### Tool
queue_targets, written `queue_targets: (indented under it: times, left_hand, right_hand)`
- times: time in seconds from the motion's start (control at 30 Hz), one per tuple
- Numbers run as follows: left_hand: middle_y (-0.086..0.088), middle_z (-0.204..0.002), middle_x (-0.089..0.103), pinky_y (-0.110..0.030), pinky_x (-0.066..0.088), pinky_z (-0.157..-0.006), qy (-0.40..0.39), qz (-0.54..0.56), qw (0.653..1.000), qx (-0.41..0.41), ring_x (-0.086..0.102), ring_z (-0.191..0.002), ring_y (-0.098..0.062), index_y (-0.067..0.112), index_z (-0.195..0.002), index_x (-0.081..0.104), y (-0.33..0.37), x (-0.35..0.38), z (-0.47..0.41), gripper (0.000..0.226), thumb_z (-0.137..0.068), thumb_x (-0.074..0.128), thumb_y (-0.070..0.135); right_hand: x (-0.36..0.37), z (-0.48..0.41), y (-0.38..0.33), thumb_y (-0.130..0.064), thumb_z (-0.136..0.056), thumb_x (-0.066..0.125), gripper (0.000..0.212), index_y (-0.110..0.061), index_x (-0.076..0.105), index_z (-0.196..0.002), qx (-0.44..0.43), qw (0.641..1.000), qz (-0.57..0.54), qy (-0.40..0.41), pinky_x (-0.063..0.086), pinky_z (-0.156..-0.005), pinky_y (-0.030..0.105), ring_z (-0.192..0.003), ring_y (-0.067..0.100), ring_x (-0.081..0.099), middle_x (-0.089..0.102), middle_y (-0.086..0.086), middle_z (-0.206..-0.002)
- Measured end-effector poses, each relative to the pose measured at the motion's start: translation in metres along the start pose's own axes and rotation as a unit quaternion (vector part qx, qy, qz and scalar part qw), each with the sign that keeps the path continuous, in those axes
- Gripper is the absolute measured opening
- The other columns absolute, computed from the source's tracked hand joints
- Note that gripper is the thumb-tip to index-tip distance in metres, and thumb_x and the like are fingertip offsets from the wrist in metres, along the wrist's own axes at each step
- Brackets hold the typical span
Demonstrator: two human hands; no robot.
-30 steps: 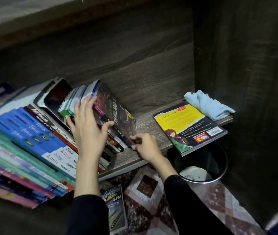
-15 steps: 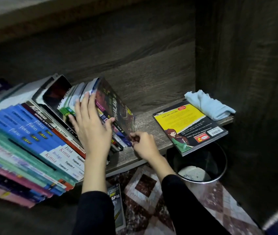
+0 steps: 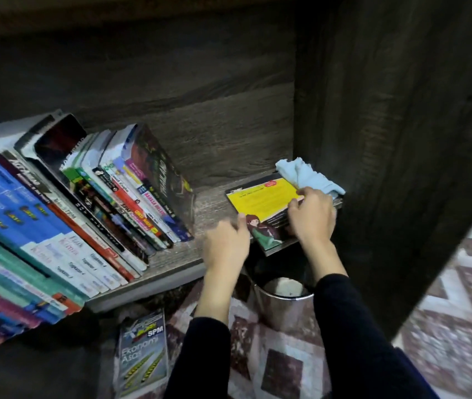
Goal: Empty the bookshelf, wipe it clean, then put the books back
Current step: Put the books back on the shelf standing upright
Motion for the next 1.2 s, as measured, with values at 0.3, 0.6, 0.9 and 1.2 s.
queue_targets:
  times: [0.3,0.6,0.9,1.2]
  left_hand:
    - [-0.02,-0.107,0.065,-0.034,0.045,-0.082,-0.082,0.067,0.994,-0.027,0.058,-0.107,-0.036,0.004,-0.101,0.064,0.007,0.041,-0.003,0.056,-0.089,0.049,0.057]
    - [-0.022,-0.115,0.062,-0.038,0.047,-0.091,-0.089,0.121,0.985,-0.089,0.057,-0.107,-0.037,0.004,-0.109,0.063,-0.018,0.032,-0.027,0.063,-0.092,0.039,0.06]
    - [-0.024,-0.125,0.056,-0.034,0.039,-0.089,-0.086,0.175,0.977,-0.089,0.052,-0.115,-0.036,-0.004,-0.119,0.056,-0.022,0.024,-0.027,0.041,-0.103,0.033,0.027]
    - [-0.002,-0.119,0.063,-0.016,0.042,-0.09,0.127,0.264,0.955,0.046,0.058,-0.102,-0.012,0.01,-0.126,0.057,-0.015,-0.061,-0.031,0.03,-0.099,0.046,0.016]
  right_hand:
    - [0.001,-0.01,0.046,-0.04,-0.09,0.06,0.054,-0.001,0.048,-0.127,0.086,0.991,-0.024,-0.102,0.04,-0.096,0.04,-0.121,0.039,0.047,0.046,0.022,-0.133]
    - [0.017,-0.01,0.049,-0.049,-0.094,0.049,0.048,-0.008,0.06,-0.115,0.183,0.941,-0.191,-0.21,0.053,-0.067,0.036,-0.089,0.029,0.066,0.067,0.014,-0.103]
    - [0.03,-0.004,0.022,-0.017,-0.099,0.048,0.027,0.002,0.061,-0.114,0.137,0.89,-0.344,-0.265,0.051,-0.091,0.043,-0.089,0.026,0.064,0.068,0.012,-0.101]
    - [-0.006,0.003,-0.051,-0.027,-0.099,0.047,0.017,-0.015,0.058,-0.095,-0.128,0.915,-0.38,-0.056,0.044,-0.074,0.031,-0.084,0.014,0.058,0.061,-0.004,-0.086]
Point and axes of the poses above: each hand's wrist, its own z-axis away from the middle knuckle, its own x-axis out of the palm, y = z × x, the point moved 3 cm from there along -z, towards the middle knuckle
